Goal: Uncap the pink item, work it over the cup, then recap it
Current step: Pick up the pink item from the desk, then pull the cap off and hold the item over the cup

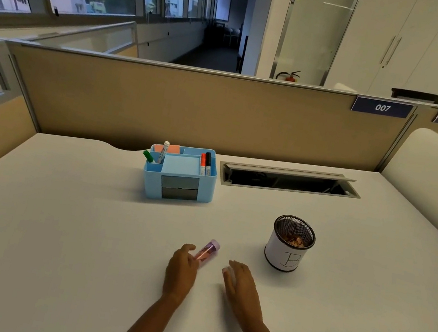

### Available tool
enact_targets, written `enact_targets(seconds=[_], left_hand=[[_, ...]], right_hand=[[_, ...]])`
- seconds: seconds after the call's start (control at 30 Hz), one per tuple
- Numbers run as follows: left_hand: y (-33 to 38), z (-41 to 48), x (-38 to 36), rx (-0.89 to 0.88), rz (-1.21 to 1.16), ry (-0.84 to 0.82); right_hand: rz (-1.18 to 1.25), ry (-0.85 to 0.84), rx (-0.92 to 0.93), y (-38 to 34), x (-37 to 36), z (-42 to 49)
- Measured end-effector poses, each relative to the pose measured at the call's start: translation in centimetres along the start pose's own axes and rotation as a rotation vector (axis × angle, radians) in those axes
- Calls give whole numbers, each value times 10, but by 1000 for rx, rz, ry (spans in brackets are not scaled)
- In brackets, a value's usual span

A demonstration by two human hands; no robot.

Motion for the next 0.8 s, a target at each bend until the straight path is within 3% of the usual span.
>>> enact_targets(seconds=[0.17,0.37,0.57,0.8], left_hand=[[5,-22,-21,23,-284,-133],[4,-28,-22,-64,-273,-283],[16,-18,-6,45,-344,-186],[32,-20,-7,7,-241,-262]], right_hand=[[395,127,-109,-15,2,6],[668,86,-186,-16,12,10],[444,40,-74,-16,8,3],[133,-23,118,-22,1,-9]])
Point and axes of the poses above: each hand's wrist, its own z-axis towards the middle knuckle, its own x-axis out of the back of the hand, y = z × x, the point moved 2 cm from there along z, towards the middle knuckle, and after that the axes turned 2 degrees about x, right-handed, at the moved point
